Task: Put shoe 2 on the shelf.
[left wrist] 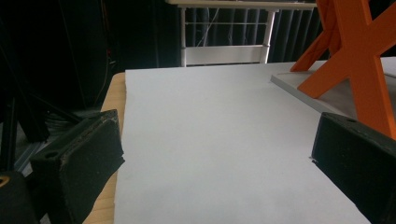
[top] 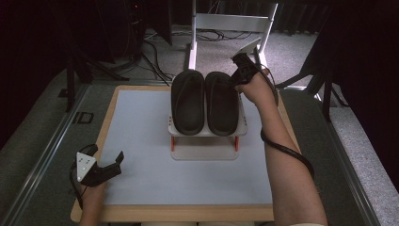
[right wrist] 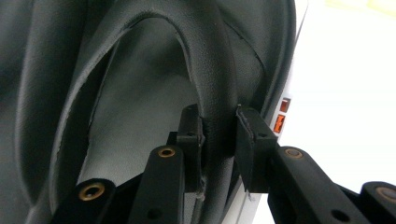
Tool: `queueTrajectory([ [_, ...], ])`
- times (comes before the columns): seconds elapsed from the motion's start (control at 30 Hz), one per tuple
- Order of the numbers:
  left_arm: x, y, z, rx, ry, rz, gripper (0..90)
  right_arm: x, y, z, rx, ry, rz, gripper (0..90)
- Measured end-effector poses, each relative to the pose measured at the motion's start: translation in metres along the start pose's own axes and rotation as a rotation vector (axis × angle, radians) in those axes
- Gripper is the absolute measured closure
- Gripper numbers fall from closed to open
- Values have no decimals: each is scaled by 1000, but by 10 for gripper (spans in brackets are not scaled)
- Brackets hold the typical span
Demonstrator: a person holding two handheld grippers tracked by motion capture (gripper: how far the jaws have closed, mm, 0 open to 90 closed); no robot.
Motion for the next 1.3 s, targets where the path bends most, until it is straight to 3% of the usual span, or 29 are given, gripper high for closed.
queueTrajectory([
  [0.3,0,0,0,0,-1,-2,16,-2,2,-4,24,-3,11,691],
  [0.5,0,0,0,-2,4,-1,15,-1,3,-1,7,34,56,605],
  [0.53,0,0,0,-2,3,-1,15,1,5,-1,4,45,82,525],
  [0.67,0,0,0,-2,2,-2,15,2,11,0,-1,55,112,470],
  [0.83,0,0,0,-1,2,-3,15,-3,23,9,-32,87,129,353],
  [0.97,0,0,0,0,4,-1,15,-5,25,14,-31,84,137,329],
  [1.0,0,0,0,1,5,1,16,-9,28,21,-26,79,153,315],
  [1.2,0,0,0,1,4,-1,16,-15,33,32,-2,75,179,268],
  [1.3,0,0,0,3,5,0,15,-22,35,45,11,67,198,212],
])
Point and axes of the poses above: each handheld gripper's, and its own axes: y roughly backward along the jaws, x roughly out of its top, z roughly to its right, the point moved 9 cm from there along -y, roughly forward along the jaws, and after that the axes turned 2 degrees about x, right-handed, at the moved point
